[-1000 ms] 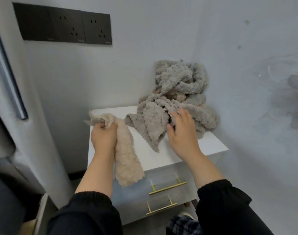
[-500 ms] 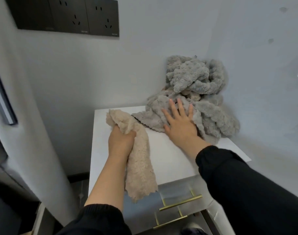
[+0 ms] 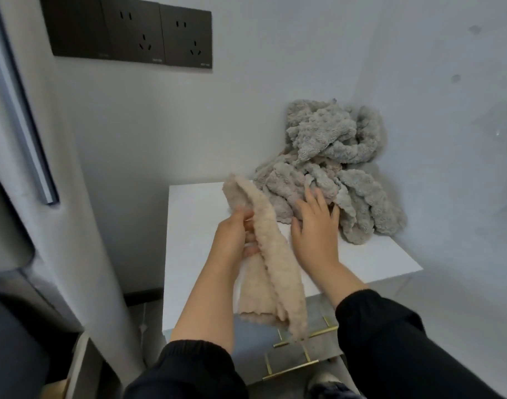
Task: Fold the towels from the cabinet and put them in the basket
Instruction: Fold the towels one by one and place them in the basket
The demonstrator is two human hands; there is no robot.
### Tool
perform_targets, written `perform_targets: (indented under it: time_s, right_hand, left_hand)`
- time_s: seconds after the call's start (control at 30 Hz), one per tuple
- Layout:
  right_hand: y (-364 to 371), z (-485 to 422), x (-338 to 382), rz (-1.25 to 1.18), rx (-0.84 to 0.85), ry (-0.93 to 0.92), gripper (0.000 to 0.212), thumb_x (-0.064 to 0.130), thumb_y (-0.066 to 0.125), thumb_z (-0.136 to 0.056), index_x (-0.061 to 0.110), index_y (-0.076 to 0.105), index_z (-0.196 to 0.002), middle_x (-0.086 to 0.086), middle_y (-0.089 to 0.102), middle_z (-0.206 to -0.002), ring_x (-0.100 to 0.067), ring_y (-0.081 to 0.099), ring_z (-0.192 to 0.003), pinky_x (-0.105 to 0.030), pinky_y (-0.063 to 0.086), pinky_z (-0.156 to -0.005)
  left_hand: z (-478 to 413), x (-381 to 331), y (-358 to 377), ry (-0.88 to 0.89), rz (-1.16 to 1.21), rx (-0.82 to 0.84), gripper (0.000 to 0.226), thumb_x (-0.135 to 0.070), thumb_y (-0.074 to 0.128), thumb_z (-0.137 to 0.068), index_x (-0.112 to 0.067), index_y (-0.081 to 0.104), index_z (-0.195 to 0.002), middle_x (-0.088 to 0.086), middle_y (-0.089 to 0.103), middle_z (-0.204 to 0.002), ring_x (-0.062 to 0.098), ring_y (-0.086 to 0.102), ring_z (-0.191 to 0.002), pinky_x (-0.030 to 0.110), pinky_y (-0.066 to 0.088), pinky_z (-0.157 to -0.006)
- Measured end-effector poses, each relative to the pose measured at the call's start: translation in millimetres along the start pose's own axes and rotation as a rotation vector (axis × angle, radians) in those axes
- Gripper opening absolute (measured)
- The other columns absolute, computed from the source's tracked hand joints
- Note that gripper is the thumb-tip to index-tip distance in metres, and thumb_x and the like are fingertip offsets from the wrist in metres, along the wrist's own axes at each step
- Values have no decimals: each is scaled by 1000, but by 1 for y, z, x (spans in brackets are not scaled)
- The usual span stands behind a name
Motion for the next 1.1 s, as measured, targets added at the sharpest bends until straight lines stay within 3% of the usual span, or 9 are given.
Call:
perform_targets:
  time_s: [0.13,0.2,0.4,0.53,0.63,0.73,0.83,0.93,1.1]
  right_hand:
    - [-35,14,11,-1014,284,670,36,32,38,-101,9,66,-105,-5,68,-100,-22,63,-97,-29,47,-79]
    - [-46,25,8,-1238,413,853,45,45,38,-99,10,65,-107,-6,70,-93,-19,65,-86,-29,47,-72]
    - [-51,53,-3,-1069,584,803,62,38,78,-69,11,61,-122,-8,71,-108,-23,68,-98,-43,53,-92]
    - [-57,58,-11,-1126,536,867,17,-1,61,-84,0,67,-99,-12,71,-90,-26,67,-81,-40,54,-79]
    - [-62,58,-9,-1211,549,916,8,10,60,-89,4,64,-91,-8,64,-70,-17,58,-58,-26,47,-54]
    - [-59,59,-7,-1249,503,940,10,14,64,-88,5,68,-86,-13,69,-82,-25,63,-74,-31,51,-65]
    - [-66,51,-3,-1333,390,880,16,6,63,-87,8,65,-71,-9,69,-71,-21,65,-66,-29,51,-62]
    - [-81,40,4,-1542,317,807,12,0,57,-89,1,67,-84,-17,70,-84,-28,67,-80,-39,54,-80]
    - [-99,33,17,-1761,375,655,28,3,45,-94,-5,57,-119,-24,66,-110,-32,66,-97,-45,51,-90]
  left_hand:
    - [27,-5,12,26,-137,205,34,-29,35,-102,-21,68,-106,-3,67,-111,16,69,-88,36,56,-79]
    - [37,-3,13,28,-224,230,26,-26,44,-99,-20,64,-114,-3,67,-113,16,68,-90,34,56,-78]
    - [52,13,10,-40,-359,191,28,-9,53,-94,-13,58,-122,7,69,-107,14,68,-82,23,53,-67]
    - [56,10,10,-70,-433,160,28,-5,39,-96,-15,54,-118,10,72,-93,16,70,-71,25,55,-62]
    - [59,5,13,-87,-632,226,20,-18,37,-102,-14,57,-103,11,73,-83,16,68,-58,25,54,-58]
    - [59,5,16,-139,-722,280,28,-26,39,-101,-10,62,-99,13,73,-77,19,66,-53,26,53,-57]
    - [49,2,17,82,-710,85,30,-32,48,-97,-10,67,-88,10,72,-76,20,65,-60,34,55,-66]
    - [48,-11,22,431,-606,-89,15,-37,55,-93,-27,65,-96,-8,63,-105,7,59,-87,27,46,-81]
    - [55,-9,41,124,-52,434,51,-60,44,-85,-29,59,-122,-1,67,-119,15,64,-107,34,52,-87]
Point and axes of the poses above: each hand's wrist, its own z-axis away from the middle knuckle, its own y-axis out of the palm, x = y × z, the point moved 3 cm from there along -z, towards the middle knuckle
